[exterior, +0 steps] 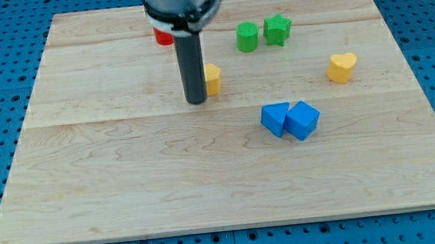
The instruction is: Make a group of blue blocks green blocks and yellow blocks at the center of the board
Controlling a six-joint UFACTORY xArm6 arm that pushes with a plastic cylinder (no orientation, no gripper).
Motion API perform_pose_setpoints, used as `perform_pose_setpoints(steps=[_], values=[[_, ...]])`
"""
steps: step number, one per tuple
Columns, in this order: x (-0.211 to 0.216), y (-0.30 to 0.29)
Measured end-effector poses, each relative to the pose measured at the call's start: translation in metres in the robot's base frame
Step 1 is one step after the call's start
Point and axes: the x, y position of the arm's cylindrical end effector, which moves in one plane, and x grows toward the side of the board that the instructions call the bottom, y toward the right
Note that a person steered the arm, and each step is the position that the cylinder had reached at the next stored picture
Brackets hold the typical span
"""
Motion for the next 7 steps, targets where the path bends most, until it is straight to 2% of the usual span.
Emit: perform_pose_setpoints(steps=[1,2,3,5,6,7], values=[[0.06,0.006],[0.103,0.101],[0.097,0.184],[0.014,0.143],[-0.002,0.108],[0.033,0.14]])
